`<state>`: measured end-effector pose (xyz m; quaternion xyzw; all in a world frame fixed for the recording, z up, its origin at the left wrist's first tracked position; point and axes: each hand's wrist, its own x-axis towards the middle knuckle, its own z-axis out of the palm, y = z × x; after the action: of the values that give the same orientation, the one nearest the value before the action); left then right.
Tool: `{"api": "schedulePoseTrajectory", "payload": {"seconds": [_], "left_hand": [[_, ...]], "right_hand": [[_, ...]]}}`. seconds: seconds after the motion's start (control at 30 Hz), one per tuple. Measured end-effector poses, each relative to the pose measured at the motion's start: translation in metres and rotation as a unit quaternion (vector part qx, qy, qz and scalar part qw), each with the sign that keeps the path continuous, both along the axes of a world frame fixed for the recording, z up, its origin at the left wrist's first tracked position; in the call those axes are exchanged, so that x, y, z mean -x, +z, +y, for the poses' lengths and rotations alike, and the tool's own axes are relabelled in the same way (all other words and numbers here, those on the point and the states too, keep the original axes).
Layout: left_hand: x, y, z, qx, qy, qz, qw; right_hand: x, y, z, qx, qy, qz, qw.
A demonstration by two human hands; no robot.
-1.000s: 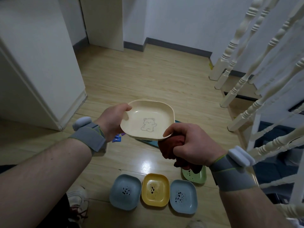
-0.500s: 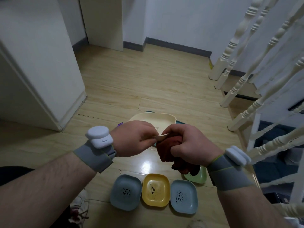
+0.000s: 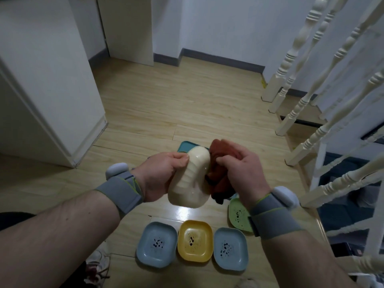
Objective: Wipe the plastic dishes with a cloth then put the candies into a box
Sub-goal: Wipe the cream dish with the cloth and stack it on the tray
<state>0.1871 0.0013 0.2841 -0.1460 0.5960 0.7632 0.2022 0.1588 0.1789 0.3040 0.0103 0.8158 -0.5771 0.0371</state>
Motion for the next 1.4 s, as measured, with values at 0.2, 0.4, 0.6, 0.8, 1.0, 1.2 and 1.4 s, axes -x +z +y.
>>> {"api": "schedulePoseTrajectory", "payload": {"seconds": [0.2, 0.4, 0.6, 0.8, 1.0, 1.2, 1.4], "left_hand": [[-0.003, -0.006, 0.000, -0.070, -0.007, -0.014, 0.997], [-0.007, -0.003, 0.001, -0.076, 0.008, 0.020, 0.997], [-0.007, -0.005, 0.002, -0.108, -0.004, 0.009, 0.994], [-0.004, 0.001, 0.000, -0.184, 0.016, -0.019, 0.983], [0.004, 0.002, -0.016, -0.292, 0.097, -0.121, 0.944], [0.012, 0.005, -0.024, -0.276, 0.165, -0.121, 0.939], [0.022, 0.007, -0.036, -0.336, 0.222, -0.099, 0.910]], "right_hand": [[-0.030, -0.009, -0.028, -0.186, 0.161, 0.193, 0.950], [-0.012, -0.001, -0.015, -0.143, 0.052, 0.122, 0.981], [-0.020, -0.009, -0.024, -0.141, 0.117, 0.159, 0.970], [-0.025, -0.003, -0.030, -0.117, 0.113, 0.157, 0.974], [-0.035, -0.023, -0.041, -0.252, 0.210, 0.299, 0.896], [-0.040, -0.030, -0.041, -0.302, 0.212, 0.370, 0.852], [-0.032, -0.044, -0.035, -0.266, 0.128, 0.398, 0.868]]}}
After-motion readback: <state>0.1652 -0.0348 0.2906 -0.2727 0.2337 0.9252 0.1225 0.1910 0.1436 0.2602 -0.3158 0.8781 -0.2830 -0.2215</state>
